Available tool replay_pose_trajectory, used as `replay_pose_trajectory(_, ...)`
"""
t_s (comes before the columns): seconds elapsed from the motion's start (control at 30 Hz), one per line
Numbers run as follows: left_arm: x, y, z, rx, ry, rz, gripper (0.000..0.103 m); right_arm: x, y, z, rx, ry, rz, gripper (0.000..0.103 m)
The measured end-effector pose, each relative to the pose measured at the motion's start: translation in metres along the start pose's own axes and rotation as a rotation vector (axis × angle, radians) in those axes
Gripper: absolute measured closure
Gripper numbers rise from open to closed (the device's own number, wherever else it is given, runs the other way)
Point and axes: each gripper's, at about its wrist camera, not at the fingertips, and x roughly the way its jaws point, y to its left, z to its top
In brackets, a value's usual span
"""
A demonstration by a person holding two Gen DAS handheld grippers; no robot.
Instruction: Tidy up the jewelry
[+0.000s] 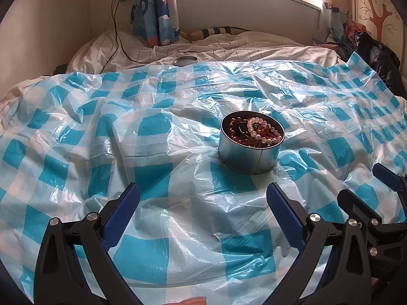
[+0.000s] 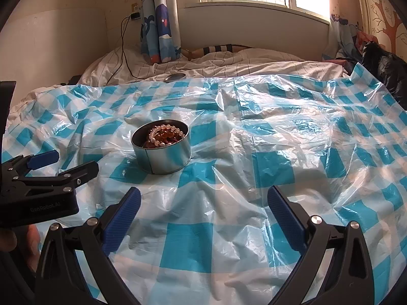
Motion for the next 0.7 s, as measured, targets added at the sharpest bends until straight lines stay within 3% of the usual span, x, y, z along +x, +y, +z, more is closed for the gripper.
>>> replay_pose_trajectory(0.7,0.0009,-0.0018,-0.0022,-0.002,0.006,-0.002,0.008,0.0026,-0.0062,-0.0005,-0.004,0.013,-0.004,0.007)
